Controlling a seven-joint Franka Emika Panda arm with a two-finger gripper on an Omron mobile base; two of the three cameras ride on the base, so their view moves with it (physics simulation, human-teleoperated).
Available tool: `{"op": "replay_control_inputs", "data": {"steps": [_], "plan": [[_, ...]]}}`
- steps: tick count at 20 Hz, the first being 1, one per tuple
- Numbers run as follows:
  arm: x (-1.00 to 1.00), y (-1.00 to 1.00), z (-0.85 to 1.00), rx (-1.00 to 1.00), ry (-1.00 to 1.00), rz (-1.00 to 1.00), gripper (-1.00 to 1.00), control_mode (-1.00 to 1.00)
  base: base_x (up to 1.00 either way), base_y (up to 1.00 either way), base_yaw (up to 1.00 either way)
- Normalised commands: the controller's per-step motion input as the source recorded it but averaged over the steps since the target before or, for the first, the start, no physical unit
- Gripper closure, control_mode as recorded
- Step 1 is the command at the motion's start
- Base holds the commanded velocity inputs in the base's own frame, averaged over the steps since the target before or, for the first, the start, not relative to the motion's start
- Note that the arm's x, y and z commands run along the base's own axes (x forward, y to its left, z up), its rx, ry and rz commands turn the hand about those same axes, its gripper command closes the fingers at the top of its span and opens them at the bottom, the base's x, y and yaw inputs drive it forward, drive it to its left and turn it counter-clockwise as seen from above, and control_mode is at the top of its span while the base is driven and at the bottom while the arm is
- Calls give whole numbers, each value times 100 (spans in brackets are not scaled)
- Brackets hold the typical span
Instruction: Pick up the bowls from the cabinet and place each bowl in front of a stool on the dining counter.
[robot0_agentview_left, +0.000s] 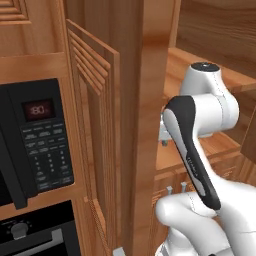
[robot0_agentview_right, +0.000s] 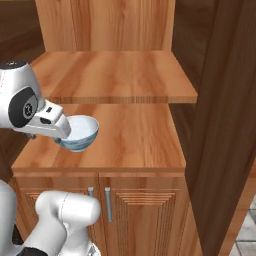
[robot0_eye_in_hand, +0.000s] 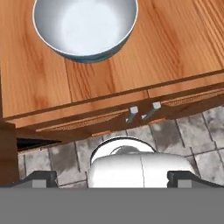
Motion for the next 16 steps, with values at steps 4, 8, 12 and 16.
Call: {"op": "replay_control_inputs", "data": {"steps": [4, 8, 12, 16], "plan": [[-12, -26, -31, 17, -15, -71, -100, -100, 0, 0, 0], [0, -41, -20, 21, -17, -59, -100, -100, 0, 0, 0], [0, -28, -5, 29, -24, -32, -100, -100, 0, 0, 0], [29, -5, -4, 28, -18, -11, -100, -100, 0, 0, 0]]}}
